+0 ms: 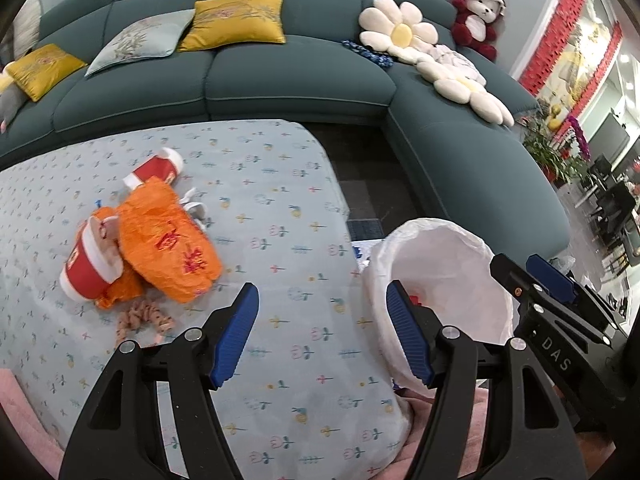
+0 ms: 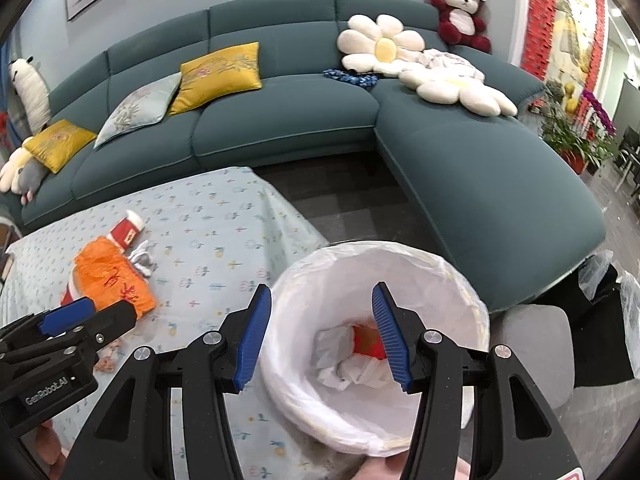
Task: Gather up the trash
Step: 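Move both open grippers back toward the remaining trash on the bed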
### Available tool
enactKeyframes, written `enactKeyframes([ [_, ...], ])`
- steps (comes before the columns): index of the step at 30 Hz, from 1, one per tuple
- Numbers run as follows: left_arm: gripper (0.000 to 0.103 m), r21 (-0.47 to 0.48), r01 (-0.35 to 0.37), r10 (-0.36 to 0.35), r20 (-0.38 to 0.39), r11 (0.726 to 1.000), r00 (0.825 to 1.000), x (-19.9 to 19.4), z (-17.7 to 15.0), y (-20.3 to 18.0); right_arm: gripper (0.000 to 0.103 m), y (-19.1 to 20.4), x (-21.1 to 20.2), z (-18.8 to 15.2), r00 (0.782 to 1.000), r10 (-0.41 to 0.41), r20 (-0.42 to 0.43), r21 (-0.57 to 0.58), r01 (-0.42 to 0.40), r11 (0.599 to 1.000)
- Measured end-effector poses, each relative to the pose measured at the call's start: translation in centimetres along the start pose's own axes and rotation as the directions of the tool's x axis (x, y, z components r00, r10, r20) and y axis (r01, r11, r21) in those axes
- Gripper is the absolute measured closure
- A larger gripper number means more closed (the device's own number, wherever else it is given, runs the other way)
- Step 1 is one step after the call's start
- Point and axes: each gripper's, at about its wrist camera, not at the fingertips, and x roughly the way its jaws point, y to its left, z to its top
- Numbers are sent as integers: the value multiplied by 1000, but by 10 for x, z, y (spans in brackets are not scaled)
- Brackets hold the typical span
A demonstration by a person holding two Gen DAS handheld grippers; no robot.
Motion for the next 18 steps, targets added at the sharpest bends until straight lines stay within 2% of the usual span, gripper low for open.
enactKeyframes([
  [7,40,-53,-23,23,-5,998,1000,-6,-6,31,52,37,-5,-2,999,35,-7,-51,-35,998],
  [18,40,-170,-115,109,-45,979,993,-7,-29,106,52,94,-5,-12,995,88,-37,-134,-93,987],
])
